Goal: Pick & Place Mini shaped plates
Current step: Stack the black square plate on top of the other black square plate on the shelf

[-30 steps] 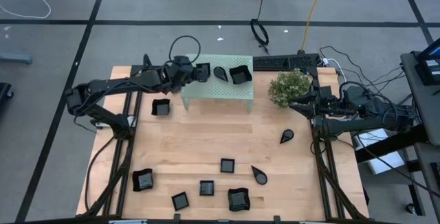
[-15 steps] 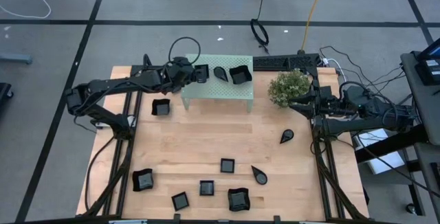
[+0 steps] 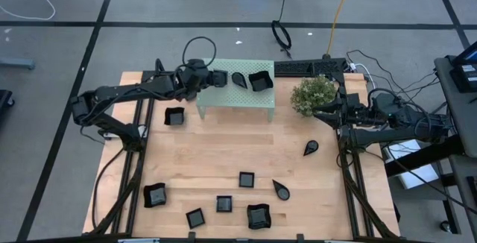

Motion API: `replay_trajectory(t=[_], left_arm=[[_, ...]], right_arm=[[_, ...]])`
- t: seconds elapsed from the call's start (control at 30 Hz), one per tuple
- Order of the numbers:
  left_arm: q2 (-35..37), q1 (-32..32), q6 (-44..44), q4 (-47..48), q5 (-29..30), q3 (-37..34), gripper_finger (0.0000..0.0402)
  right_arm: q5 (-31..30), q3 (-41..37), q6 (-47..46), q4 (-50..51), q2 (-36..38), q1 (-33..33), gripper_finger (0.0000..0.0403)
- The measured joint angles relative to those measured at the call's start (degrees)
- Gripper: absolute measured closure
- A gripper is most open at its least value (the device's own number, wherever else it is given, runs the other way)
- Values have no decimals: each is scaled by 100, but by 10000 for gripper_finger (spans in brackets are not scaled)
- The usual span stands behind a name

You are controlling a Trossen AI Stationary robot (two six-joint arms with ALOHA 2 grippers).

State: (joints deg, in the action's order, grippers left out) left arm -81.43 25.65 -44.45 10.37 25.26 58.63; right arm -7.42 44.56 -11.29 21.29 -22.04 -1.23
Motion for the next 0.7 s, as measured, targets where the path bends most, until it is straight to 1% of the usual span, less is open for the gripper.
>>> replay_trajectory(t=[0.1, 0.2, 0.27, 0.37, 0.47, 0.53, 0.6, 0.7], left_arm=[[70, 0, 64, -65, -127, -2, 263], [281, 0, 180, -100, -125, -4, 235], [472, 0, 443, -26, -109, -4, 225], [787, -32, 1081, 204, 77, -4, 225], [1116, -33, 2004, 901, 143, -2, 235], [1310, -19, 2426, 1629, 131, -2, 243], [1441, -17, 2464, 2294, 106, -2, 249], [1534, -17, 1871, 3200, 67, -2, 253]], right_arm=[[0, 1, 0, -1, 0, 0, 298], [0, 0, 0, 1, 0, 0, 298], [0, 0, 2, -1, 0, 0, 298], [0, 0, 0, 1, 0, 0, 298], [0, 0, 1, -1, 0, 0, 298], [2, 0, 0, -1, 0, 0, 298], [0, 0, 2, -1, 0, 0, 298], [0, 0, 2, -1, 0, 0, 298]])
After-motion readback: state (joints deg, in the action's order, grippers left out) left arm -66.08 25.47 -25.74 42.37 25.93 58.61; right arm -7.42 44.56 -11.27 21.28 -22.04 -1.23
